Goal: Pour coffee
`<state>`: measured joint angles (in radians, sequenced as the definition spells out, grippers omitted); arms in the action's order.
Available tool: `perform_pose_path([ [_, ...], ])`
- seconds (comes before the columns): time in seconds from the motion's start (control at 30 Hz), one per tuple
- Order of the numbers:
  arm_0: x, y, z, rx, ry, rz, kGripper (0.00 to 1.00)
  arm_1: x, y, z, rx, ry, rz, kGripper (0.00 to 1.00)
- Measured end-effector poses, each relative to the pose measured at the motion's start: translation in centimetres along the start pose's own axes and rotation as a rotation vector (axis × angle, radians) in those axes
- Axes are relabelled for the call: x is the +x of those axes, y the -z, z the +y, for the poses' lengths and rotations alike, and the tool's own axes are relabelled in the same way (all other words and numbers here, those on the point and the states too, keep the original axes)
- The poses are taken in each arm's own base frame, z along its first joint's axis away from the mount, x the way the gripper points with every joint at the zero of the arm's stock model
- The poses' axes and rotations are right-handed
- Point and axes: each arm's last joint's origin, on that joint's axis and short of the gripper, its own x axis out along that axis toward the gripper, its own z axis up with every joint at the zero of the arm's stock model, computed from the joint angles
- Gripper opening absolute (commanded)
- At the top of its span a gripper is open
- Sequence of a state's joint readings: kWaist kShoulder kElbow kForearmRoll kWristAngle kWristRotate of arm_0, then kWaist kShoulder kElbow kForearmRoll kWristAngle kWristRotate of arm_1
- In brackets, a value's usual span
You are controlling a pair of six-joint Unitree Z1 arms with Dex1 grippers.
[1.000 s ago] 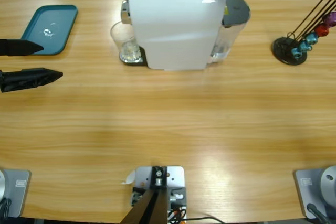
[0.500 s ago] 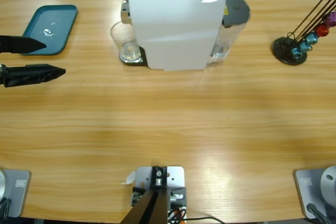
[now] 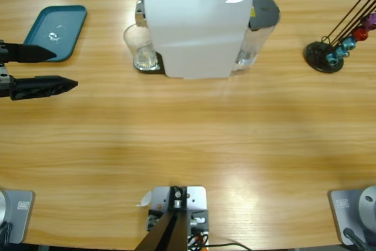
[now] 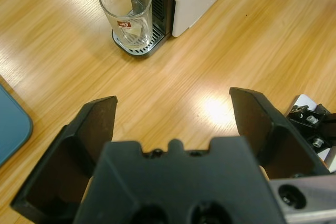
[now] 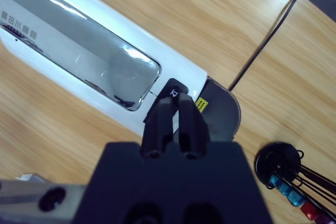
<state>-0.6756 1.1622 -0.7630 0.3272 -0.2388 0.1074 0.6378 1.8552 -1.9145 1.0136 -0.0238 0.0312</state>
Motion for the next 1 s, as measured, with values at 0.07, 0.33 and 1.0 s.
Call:
perform_pose_path([
  [0.07, 0.0, 0.0, 0.0, 0.0, 0.0, 0.0, 0.936, 0.1, 0.0, 0.3, -0.007, -0.005, 0.002, 0.0],
  [0.33, 0.0, 0.1, -0.1, 0.001, 0.004, 0.008, 0.935, 0.1, 0.0, 0.7, -0.015, -0.011, 0.002, 0.0],
  [1.0, 0.0, 0.2, -0.2, 0.002, 0.009, 0.016, 0.931, 1.3, -0.1, 0.6, -0.016, 0.019, 0.023, 0.0],
])
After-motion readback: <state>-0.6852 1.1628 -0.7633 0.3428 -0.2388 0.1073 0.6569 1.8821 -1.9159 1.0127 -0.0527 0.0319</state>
